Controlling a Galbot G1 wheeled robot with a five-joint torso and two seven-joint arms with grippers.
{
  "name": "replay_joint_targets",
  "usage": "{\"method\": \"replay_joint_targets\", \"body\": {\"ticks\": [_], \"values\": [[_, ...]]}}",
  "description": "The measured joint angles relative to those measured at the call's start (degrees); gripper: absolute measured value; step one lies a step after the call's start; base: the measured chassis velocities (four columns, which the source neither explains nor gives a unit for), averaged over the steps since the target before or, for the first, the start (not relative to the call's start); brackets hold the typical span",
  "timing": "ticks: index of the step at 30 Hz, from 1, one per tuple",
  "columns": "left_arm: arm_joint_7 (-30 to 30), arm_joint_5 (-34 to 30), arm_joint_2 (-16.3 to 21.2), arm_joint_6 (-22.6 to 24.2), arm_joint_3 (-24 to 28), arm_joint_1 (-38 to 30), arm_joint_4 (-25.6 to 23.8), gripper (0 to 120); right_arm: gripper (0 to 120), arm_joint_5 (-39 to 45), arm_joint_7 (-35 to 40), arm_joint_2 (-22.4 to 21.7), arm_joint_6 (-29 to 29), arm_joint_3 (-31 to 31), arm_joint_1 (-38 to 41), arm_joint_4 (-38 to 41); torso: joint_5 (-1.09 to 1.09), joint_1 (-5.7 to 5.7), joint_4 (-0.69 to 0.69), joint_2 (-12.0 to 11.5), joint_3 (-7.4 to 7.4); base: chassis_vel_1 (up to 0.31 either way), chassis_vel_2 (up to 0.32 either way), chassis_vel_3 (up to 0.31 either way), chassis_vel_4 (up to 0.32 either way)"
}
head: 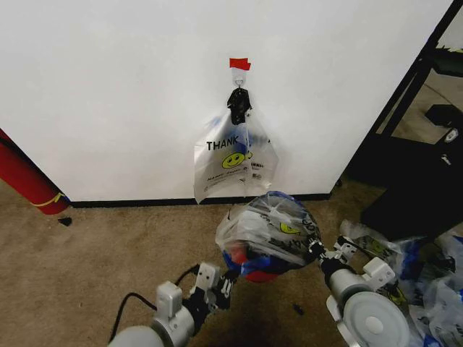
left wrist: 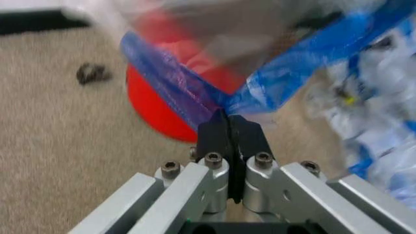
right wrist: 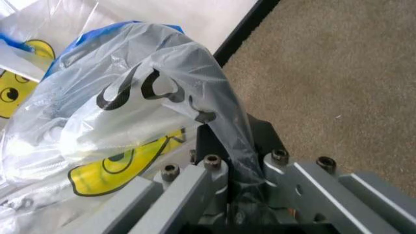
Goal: Pick up the garbage bag from the wall and place it over the trash bin.
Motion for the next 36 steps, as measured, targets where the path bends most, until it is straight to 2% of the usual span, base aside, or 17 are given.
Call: {"method": "replay_joint_targets", "body": {"ticks": [6, 10, 17, 19, 21, 24, 27, 30, 31, 36], "values": [[0.1, 5.5, -4.8, -0.9, 7.7, -2.8, 7.2, 0, 1, 1.1, 0.5, -0.6, -0.5, 0.9, 0.1, 0.1, 0.01, 0.0, 0.0, 0.0, 0.0, 0.0, 0.0, 0.0, 0.0], [-0.5, 6.2, -6.8, -0.9, 10.4, -5.6, 10.7, 0, 1, 1.2, 0.6, -0.6, -0.8, 0.9, 0.3, 0.2, 0.01, 0.0, 0.0, 0.0, 0.0, 0.0, 0.0, 0.0, 0.0], [-0.7, 6.7, -6.3, -0.7, 10.6, -6.0, 11.6, 0, 1, 0.7, 0.6, -0.8, -0.8, 0.8, 0.8, -0.7, 0.01, 0.0, 0.0, 0.0, 0.0, 0.0, 0.0, 0.0, 0.0], [-0.6, 7.0, -5.2, 1.0, 9.1, -4.8, 9.4, 2, 1, -0.1, 0.0, -1.0, -0.7, 0.7, 1.2, -1.5, 0.01, 0.0, 0.01, 0.0, 0.0, 0.0, 0.0, 0.0, 0.0], [-0.5, 7.1, -4.3, 3.1, 7.1, -3.4, 6.7, 10, 1, -1.3, -0.7, -1.2, -0.7, 0.4, 1.6, -2.3, 0.01, 0.0, 0.0, 0.0, 0.0, 0.0, 0.0, 0.0, 0.0], [0.1, 7.6, -3.4, 3.1, 5.3, -2.1, 4.9, 16, 1, -2.4, -1.2, -1.2, -0.6, 0.1, 1.9, -3.0, 0.01, 0.0, 0.01, 0.0, 0.0, 0.0, 0.0, 0.0, 0.0], [2.3, 7.9, -0.9, 2.7, 0.6, 1.1, 0.3, 32, 1, -3.7, -1.9, -1.9, -0.3, -0.5, 2.6, -4.8, 0.0, 0.0, 0.01, 0.0, 0.0, 0.0, 0.0, 0.0, 0.0], [3.0, 8.1, -0.1, 1.7, -1.0, 2.6, -1.2, 37, 1, -4.0, -2.2, -2.2, 0.0, -0.7, 3.0, -5.6, 0.0, 0.0, 0.0, 0.0, 0.0, 0.0, 0.0, 0.0, 0.0], [3.1, 8.1, 0.3, 1.3, -1.7, 3.8, -1.9, 45, 1, -4.1, -2.3, -2.3, 0.2, -0.7, 3.4, -6.1, 0.0, 0.0, 0.0, 0.0, 0.0, 0.0, 0.0, 0.0, 0.0], [5.1, 11.3, 0.8, -1.3, -3.9, 9.7, -3.5, 65, 1, -4.3, -2.6, -2.4, 0.8, -0.7, 4.3, -7.3, 0.0, 0.0, 0.01, 0.0, 0.0, 0.0, 0.0, 0.0, 0.0]]}}
